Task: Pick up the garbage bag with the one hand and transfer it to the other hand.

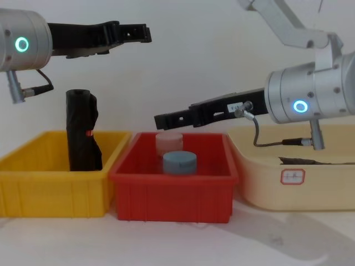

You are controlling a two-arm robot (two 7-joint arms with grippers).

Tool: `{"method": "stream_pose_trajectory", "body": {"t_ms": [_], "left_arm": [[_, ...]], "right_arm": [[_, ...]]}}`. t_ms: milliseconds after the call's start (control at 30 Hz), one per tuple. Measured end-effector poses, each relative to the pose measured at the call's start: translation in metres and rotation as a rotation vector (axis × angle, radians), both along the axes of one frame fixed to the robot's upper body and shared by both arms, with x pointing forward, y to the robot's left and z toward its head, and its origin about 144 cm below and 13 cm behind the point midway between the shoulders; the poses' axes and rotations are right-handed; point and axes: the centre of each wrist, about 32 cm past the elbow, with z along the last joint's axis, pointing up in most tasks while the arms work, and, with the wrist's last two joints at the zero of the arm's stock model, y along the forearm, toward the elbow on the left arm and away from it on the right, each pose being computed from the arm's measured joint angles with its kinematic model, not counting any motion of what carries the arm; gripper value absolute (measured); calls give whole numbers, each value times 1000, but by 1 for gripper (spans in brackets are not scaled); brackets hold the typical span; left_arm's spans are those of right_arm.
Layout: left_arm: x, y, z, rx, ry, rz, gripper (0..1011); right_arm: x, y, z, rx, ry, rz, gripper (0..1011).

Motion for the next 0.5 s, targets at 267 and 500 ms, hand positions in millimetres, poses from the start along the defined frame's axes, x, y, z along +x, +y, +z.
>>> {"method": "stream_pose_trajectory", "body": {"t_ms": [267,500], "left_arm": [[-1,1,0,1,1,10,1000],[-2,2,0,2,2,15,1001]], "right_arm": [[8,-1,-5,-51,-43,17,1001],[13,-5,-11,-62,-59,38,1001]]}}
